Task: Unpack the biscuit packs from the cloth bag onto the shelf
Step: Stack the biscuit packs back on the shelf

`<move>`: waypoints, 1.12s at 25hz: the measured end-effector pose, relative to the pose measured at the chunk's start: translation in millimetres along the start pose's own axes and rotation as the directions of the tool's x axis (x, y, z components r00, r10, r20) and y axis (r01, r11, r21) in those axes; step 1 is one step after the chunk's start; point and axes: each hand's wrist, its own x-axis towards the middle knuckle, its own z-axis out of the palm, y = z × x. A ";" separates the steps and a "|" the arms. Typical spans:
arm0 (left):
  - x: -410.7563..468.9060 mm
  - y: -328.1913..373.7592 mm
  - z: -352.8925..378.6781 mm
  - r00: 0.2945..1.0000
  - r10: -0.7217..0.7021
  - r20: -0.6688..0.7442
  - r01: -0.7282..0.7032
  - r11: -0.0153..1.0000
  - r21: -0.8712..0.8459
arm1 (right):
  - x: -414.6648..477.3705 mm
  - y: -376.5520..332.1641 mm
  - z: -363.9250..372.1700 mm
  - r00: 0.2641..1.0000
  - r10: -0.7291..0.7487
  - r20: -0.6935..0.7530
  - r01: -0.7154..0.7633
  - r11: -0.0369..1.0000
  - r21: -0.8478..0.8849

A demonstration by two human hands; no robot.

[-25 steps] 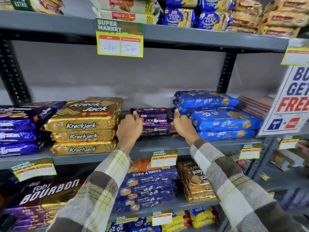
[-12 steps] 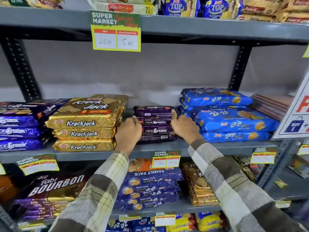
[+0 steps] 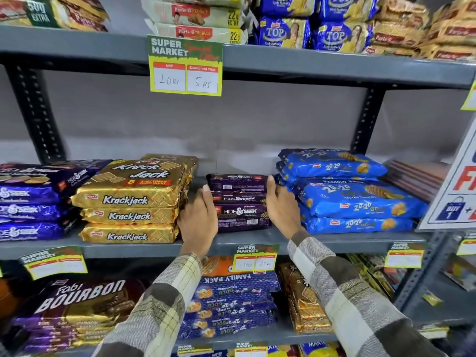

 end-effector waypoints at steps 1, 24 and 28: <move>0.3 -2.7 0.4 1.000 0.019 0.011 -0.019 1.000 -0.013 | -0.4 -0.2 -1.4 1.000 0.002 0.001 -0.002 1.000 0.006; 7.6 -24.2 12.0 0.992 0.106 0.065 -0.107 0.994 -0.002 | 4.3 8.4 7.9 0.985 -0.100 -0.142 0.110 0.992 0.061; 1.8 -15.3 5.6 0.981 0.189 0.050 -0.183 0.978 -0.096 | 0.1 5.6 3.1 0.985 -0.104 -0.135 0.103 0.995 -0.014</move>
